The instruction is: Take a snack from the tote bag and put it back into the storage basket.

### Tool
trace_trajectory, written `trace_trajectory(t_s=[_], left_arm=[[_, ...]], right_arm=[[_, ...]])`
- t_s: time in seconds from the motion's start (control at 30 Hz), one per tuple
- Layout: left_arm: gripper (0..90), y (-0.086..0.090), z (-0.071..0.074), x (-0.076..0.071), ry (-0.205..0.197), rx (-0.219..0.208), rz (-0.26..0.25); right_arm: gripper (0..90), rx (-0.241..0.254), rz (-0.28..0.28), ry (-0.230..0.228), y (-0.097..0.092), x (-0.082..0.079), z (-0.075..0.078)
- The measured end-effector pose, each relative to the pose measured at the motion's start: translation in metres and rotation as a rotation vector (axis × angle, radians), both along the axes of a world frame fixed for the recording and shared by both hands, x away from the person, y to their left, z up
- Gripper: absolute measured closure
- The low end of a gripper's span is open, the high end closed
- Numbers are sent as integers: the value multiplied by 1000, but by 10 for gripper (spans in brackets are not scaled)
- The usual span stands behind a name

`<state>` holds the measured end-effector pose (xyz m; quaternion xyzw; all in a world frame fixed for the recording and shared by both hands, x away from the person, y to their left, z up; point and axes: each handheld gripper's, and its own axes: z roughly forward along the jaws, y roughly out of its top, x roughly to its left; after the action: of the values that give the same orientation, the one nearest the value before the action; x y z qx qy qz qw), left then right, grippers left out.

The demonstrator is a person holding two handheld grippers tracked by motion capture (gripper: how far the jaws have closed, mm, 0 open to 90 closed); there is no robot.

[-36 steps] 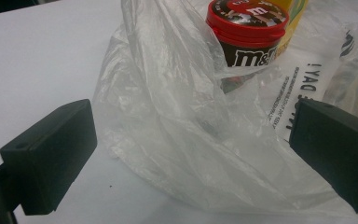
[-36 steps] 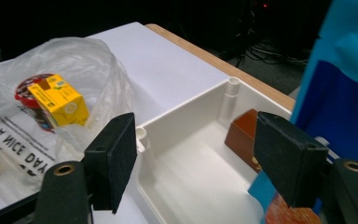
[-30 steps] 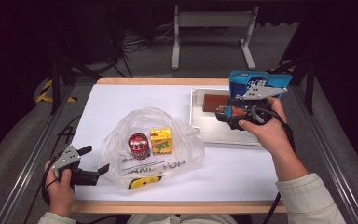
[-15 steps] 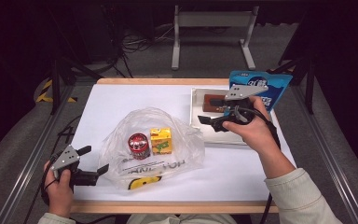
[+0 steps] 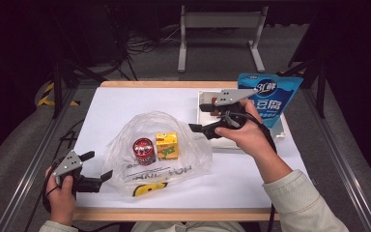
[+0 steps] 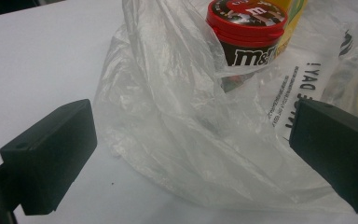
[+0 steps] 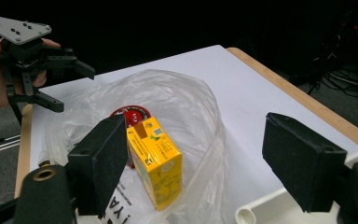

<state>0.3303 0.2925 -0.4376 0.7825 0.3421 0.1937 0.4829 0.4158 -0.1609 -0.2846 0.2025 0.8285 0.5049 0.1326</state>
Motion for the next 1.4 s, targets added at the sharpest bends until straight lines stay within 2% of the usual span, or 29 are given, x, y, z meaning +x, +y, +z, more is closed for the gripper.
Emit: trace_trajectory(t_s=[0.23, 0.73, 0.97, 1.4], left_arm=[[13, 0, 0, 0, -1, -2, 0], [13, 1, 0, 1, -2, -4, 0], [13, 1, 0, 0, -3, -4, -1], [13, 1, 0, 1, -2, -3, -2]], right_arm=[[230, 7, 42, -5, 19, 0, -2], [223, 15, 118, 17, 57, 1, -13], [214, 3, 126, 33, 65, 5, -23], [190, -61, 152, 87, 78, 19, -55]])
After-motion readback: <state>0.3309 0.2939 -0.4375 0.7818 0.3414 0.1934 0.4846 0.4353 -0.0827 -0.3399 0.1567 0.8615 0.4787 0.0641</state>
